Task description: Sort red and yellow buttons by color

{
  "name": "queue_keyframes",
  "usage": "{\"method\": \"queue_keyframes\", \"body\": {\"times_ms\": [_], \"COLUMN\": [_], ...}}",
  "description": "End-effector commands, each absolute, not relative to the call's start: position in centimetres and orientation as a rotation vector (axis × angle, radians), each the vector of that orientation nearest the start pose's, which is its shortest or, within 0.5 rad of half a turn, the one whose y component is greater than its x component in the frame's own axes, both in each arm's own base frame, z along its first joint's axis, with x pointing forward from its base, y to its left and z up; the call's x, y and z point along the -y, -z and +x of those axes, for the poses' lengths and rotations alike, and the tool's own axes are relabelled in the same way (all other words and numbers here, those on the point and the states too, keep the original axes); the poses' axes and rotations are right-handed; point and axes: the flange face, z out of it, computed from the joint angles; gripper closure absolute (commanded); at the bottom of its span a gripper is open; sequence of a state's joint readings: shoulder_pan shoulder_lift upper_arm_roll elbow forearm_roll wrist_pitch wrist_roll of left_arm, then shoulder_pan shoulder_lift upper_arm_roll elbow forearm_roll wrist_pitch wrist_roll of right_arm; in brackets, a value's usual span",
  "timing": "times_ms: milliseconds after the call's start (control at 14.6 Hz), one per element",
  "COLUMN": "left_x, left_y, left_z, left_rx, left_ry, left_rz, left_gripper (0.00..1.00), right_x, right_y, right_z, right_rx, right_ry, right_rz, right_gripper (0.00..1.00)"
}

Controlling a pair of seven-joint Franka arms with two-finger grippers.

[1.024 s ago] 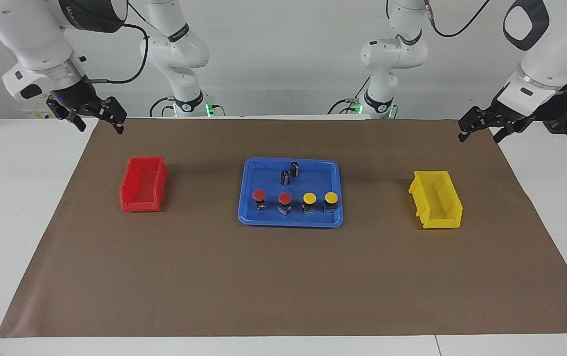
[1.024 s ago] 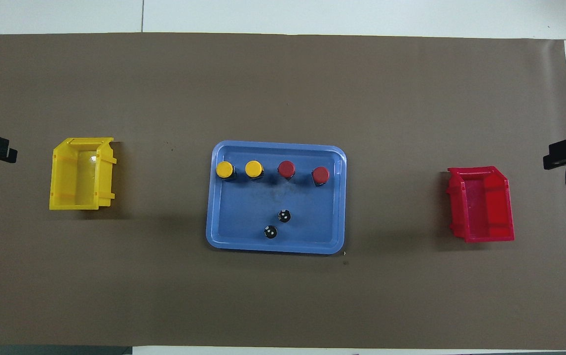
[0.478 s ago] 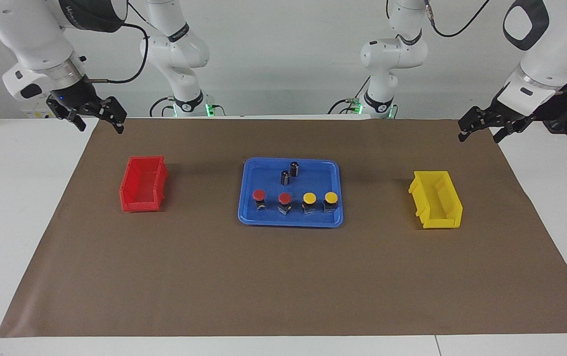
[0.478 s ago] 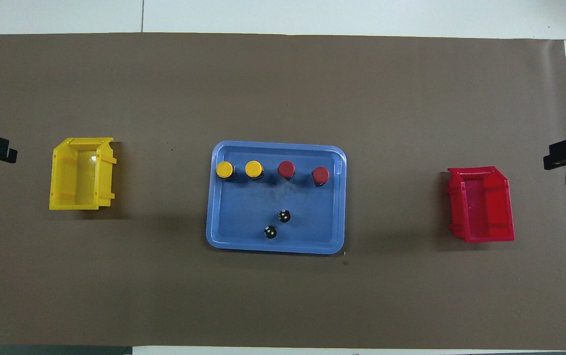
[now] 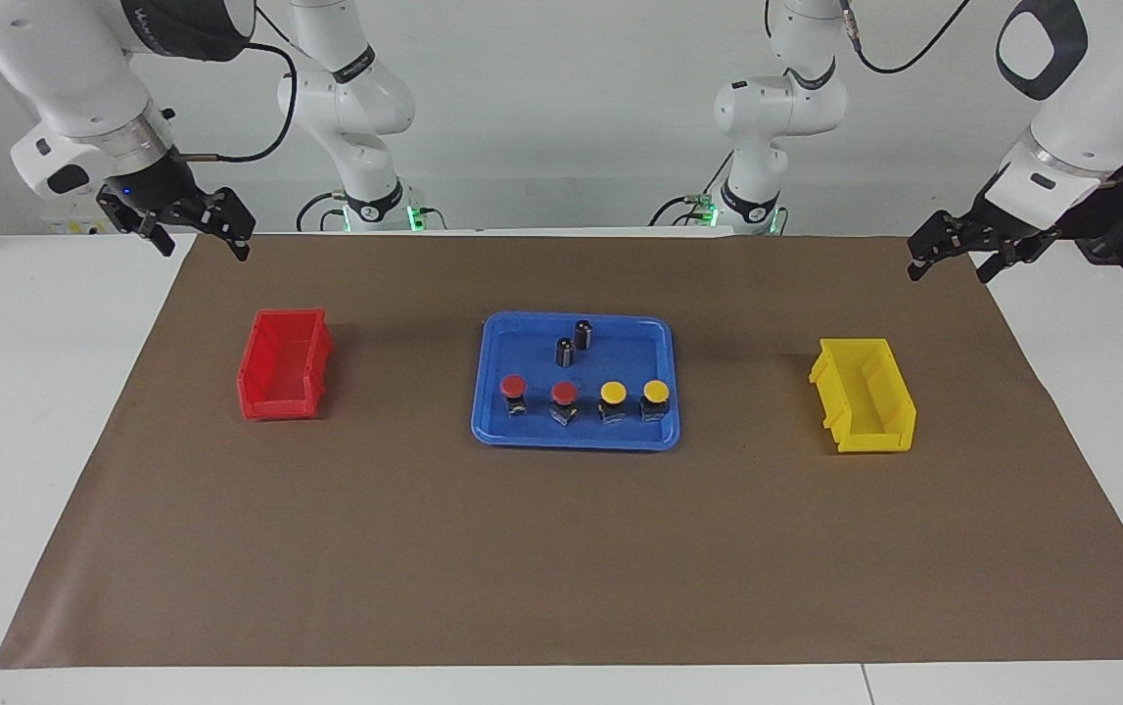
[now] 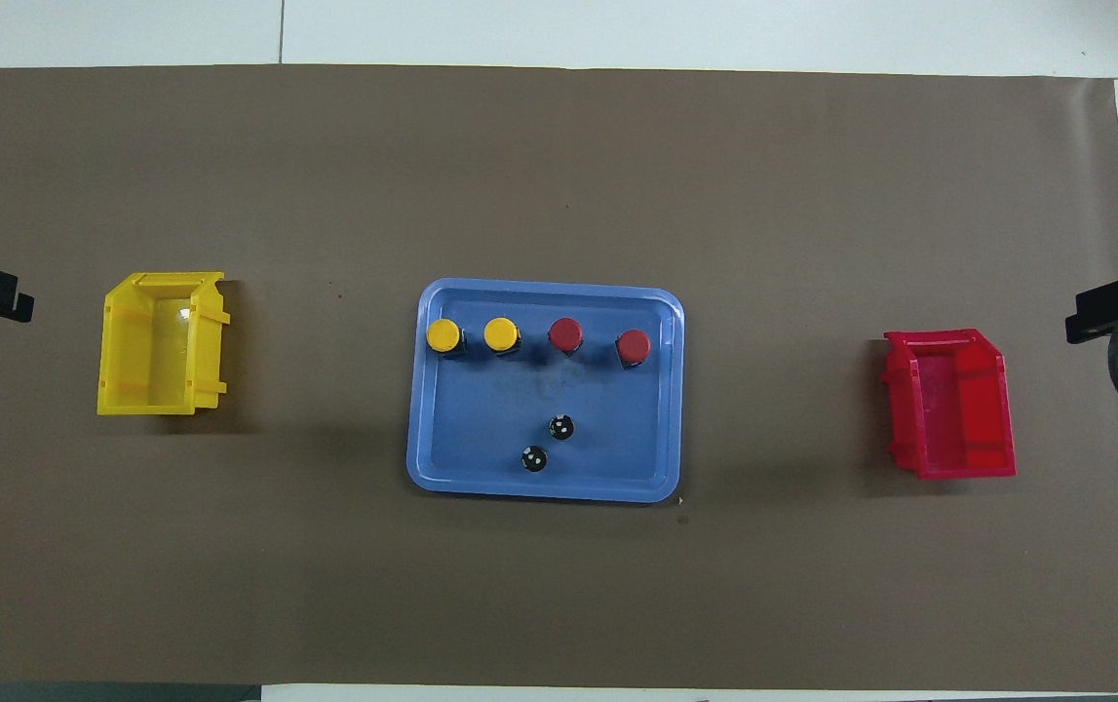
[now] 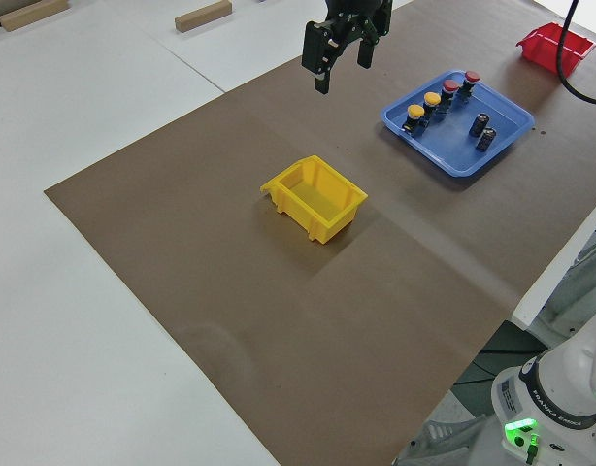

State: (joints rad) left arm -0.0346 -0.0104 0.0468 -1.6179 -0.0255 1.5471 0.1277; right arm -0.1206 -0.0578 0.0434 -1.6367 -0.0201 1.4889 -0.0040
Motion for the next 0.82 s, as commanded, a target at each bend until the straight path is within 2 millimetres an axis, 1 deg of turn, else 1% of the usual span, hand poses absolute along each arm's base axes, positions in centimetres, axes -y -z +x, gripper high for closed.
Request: {"method": "queue_keyframes", "body": {"times_ms": [0,68,137,205,273,341,410,478,546,614,683,751], "left_x": [-0.6,-0.6,-0.6,-0.6,-0.6,-0.6,-0.6,-0.6,-0.6,-0.6,-0.6,-0.6], "left_y": [-60.4,-60.4,-60.5,-60.4,-60.4,-60.4,-60.4,-60.5,-60.4,-60.4,-60.5,-60.4], "left_z": [54.6,54.6,54.7,54.6,54.6,54.6,54.6,54.7,54.6,54.6,54.7,54.6], "left_rx": [-0.191,-0.189,-0.189,-0.191,-0.191,-0.191,-0.191,-0.191,-0.193,-0.193,-0.193,-0.191], "left_ry": [-0.097,-0.095,-0.088,-0.105,-0.100,-0.095,-0.098,-0.090,-0.095,-0.095,-0.090,-0.100], "left_rz": [-3.152,-3.152,-3.152,-3.152,-3.152,-3.152,-3.152,-3.152,-3.152,-3.152,-3.151,-3.152], "left_gripper": [0.00,0.00,0.00,0.00,0.00,0.00,0.00,0.00,0.00,0.00,0.00,0.00], "right_x": [3.0,1.9,0.2,-1.0,-2.2,-4.3,-6.7,-9.1,-11.7,-15.2,-18.1,-21.2], "right_y": [-62.2,-63.3,-64.0,-64.2,-64.6,-64.0,-63.5,-63.8,-63.5,-62.4,-61.4,-60.0], "right_z": [52.7,53.4,54.3,55.2,55.6,56.2,56.6,57.6,58.4,59.1,59.6,60.1], "right_rx": [-0.095,-0.083,-0.065,-0.081,-0.103,-0.103,-0.099,-0.095,-0.086,-0.087,-0.135,-0.188], "right_ry": [-0.124,-0.092,-0.082,-0.077,-0.069,-0.085,-0.093,-0.071,-0.090,-0.103,-0.095,-0.056], "right_rz": [-3.151,-3.150,-3.153,-3.150,-3.149,-3.152,-3.157,-3.155,-3.157,-3.162,-3.161,-3.149], "right_gripper": [0.00,0.00,0.00,0.00,0.00,0.00,0.00,0.00,0.00,0.00,0.00,0.00]}}
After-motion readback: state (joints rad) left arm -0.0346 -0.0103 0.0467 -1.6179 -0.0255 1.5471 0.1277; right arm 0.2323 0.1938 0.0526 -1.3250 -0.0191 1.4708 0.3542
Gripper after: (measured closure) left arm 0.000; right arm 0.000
